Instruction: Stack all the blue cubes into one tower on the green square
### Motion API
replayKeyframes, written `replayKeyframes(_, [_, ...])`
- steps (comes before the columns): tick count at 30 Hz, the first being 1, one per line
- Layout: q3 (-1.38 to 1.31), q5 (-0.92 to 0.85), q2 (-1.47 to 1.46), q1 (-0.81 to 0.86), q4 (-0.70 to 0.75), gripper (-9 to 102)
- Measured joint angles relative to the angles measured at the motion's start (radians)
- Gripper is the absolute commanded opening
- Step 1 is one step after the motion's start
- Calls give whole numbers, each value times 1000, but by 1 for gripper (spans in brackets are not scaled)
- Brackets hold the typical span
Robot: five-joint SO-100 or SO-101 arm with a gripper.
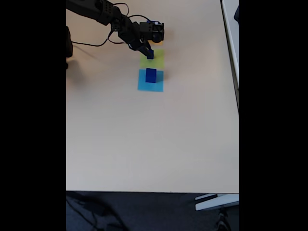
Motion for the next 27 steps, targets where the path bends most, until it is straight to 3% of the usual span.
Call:
replayKeyframes(18, [0,0,0,0,0,0])
replayKeyframes(27, [0,-2,0,11,0,0])
